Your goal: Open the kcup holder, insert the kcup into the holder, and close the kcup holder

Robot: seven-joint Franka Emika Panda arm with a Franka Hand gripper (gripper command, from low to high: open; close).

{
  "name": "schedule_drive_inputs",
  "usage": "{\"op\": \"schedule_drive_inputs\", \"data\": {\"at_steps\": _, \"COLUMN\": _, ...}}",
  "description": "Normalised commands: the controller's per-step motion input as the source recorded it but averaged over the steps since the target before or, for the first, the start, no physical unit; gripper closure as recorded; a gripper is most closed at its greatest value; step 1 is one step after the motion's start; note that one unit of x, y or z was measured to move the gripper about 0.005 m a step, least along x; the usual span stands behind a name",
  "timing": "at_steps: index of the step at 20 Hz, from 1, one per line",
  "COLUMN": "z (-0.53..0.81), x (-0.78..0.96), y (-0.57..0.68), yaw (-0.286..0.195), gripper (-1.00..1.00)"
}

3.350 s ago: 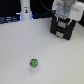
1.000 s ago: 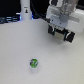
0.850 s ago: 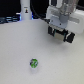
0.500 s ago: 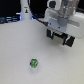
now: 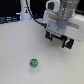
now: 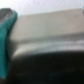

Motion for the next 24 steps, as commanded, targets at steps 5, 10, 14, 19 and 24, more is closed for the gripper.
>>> {"op": "schedule_drive_inputs", "data": {"at_steps": 5, "z": 0.07, "x": 0.39, "y": -0.51, "yaw": -0.231, "gripper": -1.0}}
{"op": "schedule_drive_inputs", "data": {"at_steps": 10, "z": 0.04, "x": 0.38, "y": -0.51, "yaw": -0.232, "gripper": -1.0}}
{"op": "schedule_drive_inputs", "data": {"at_steps": 14, "z": 0.03, "x": 0.51, "y": -0.47, "yaw": -0.212, "gripper": -1.0}}
{"op": "schedule_drive_inputs", "data": {"at_steps": 19, "z": 0.0, "x": 0.63, "y": -0.41, "yaw": -0.188, "gripper": -1.0}}
{"op": "schedule_drive_inputs", "data": {"at_steps": 24, "z": 0.0, "x": 0.73, "y": -0.33, "yaw": -0.165, "gripper": -1.0}}
